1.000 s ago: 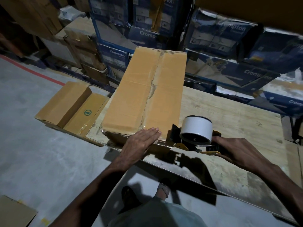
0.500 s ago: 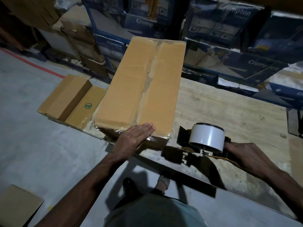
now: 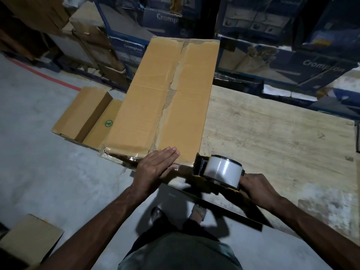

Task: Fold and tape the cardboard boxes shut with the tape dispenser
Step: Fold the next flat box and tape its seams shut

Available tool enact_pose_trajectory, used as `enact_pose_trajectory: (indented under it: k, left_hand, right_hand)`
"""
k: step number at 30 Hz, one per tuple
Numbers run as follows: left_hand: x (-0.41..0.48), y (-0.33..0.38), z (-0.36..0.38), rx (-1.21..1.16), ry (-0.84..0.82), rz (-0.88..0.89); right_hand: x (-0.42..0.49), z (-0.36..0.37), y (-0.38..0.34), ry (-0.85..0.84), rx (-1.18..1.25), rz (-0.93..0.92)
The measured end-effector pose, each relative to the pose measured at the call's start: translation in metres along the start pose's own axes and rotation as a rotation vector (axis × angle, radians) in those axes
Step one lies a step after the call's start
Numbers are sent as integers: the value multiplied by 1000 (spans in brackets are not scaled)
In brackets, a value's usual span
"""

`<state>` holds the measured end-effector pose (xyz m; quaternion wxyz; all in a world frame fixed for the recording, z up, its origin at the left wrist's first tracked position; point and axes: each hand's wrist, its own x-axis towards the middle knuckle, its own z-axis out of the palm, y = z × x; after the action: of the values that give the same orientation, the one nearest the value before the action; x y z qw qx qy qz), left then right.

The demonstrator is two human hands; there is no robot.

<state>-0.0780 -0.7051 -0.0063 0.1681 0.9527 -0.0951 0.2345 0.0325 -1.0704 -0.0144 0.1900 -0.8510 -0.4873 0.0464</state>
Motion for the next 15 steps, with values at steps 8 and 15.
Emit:
enact_pose_trajectory:
  k: [8, 15]
  left_hand:
    - [1, 2, -2, 4, -18, -23]
    - [0, 4, -3, 16, -15, -39]
  right_hand:
    - [-4, -12, -14, -25, 241, 135]
    - [-53, -13, -24, -272, 296, 206]
